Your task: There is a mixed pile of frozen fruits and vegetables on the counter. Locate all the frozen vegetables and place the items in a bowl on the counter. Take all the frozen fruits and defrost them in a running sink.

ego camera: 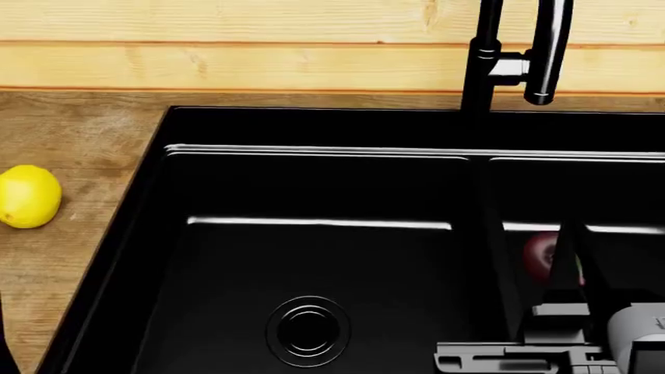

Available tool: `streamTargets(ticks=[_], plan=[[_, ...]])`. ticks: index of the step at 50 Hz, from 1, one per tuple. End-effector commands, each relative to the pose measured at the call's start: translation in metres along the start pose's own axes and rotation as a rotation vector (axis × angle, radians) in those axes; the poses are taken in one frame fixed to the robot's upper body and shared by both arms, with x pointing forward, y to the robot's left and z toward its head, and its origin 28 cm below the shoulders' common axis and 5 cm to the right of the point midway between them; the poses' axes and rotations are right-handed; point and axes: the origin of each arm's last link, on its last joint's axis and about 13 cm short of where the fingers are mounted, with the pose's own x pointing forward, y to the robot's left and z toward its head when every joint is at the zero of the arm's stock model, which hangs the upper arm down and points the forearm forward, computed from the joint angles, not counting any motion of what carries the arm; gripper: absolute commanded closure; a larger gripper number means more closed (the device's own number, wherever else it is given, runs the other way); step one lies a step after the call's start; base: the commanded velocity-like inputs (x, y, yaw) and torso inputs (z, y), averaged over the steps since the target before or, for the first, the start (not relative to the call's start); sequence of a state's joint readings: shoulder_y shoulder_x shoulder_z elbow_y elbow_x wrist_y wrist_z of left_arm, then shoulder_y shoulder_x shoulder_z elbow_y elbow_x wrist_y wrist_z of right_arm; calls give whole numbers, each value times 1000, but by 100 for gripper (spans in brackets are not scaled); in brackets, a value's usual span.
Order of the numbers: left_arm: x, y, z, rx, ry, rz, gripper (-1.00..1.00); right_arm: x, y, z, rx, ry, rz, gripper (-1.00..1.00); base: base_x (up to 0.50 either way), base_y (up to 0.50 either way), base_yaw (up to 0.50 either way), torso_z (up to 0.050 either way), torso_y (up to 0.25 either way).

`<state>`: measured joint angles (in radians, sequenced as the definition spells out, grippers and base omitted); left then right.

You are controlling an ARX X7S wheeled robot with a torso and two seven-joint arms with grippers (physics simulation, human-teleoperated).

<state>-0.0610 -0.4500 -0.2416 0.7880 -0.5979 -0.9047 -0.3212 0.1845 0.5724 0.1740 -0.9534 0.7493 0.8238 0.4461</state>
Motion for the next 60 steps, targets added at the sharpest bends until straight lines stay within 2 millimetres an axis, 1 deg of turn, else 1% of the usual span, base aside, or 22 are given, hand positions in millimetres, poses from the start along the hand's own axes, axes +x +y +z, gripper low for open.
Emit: streamTargets(ticks=[1,14,16,19,21,24,28,32,34,35,37,38,39,43,46,47,48,52,53,54,58,60], plan=[[0,-1,1,-21,-23,-2,-100,-1,-2,1,19,-10,1,100,0,0,0,0,0],[1,-1,0,-13,-20,2,-100,-1,0,-1,-1,-8,21,100,186,0,0,0,0],[-1,1,1,-14,-21,4,-100,-1,1,-2,-4,-3,26,100,174,0,0,0,0],[-1,2,1,-16,-22,8,-100,1,6,-3,32,3,45,100,99,0,0,0,0],[-3,4,1,-20,-23,15,-100,7,14,-5,25,46,94,100,0,0,0,0,0],[-4,4,2,-20,-23,16,-100,17,23,-4,73,81,144,100,0,0,0,0,0],[-4,7,3,-25,-28,26,-100,36,40,-4,86,169,258,100,0,0,0,0,0],[-4,6,3,-25,-28,26,-100,49,51,-7,92,233,323,100,0,0,0,0,0],[-3,6,3,-27,-29,28,-100,59,60,-10,153,280,357,100,0,0,0,0,0],[-5,8,3,-26,-29,28,-100,61,61,-10,152,288,361,100,0,0,0,0,0],[-5,8,3,-28,-29,30,-100,71,73,-20,177,355,407,100,0,0,0,0,0],[-6,9,3,-28,-29,30,-100,73,75,-22,167,356,410,100,0,0,0,0,0],[-8,10,2,-30,-30,29,-100,79,84,-32,169,393,429,100,0,0,0,0,0],[-4,7,2,-29,-27,28,-100,91,97,-48,192,462,460,100,0,0,0,0,0],[-5,10,1,-31,-26,32,-100,101,106,-60,211,504,474,100,0,0,0,0,0],[-9,14,1,-34,-28,37,-100,104,109,-64,224,515,480,100,0,0,0,0,0],[-8,13,2,-37,-28,41,-100,106,113,-70,193,526,489,100,0,0,0,0,0],[-10,15,-1,-44,-33,47,-100,112,123,-83,222,555,491,100,0,0,0,0,0],[-11,17,2,-46,-34,47,-100,113,126,-90,286,597,496,100,0,0,0,0,0],[-11,16,3,-45,-33,46,-100,115,127,-96,307,609,484,100,0,0,0,0,0],[-11,16,3,-45,-33,40,-100,121,130,-119,264,647,455,100,0,0,0,0,0],[-12,17,3,-46,-33,40,-100,120,132,-124,247,661,462,100,0,0,0,0,0]])
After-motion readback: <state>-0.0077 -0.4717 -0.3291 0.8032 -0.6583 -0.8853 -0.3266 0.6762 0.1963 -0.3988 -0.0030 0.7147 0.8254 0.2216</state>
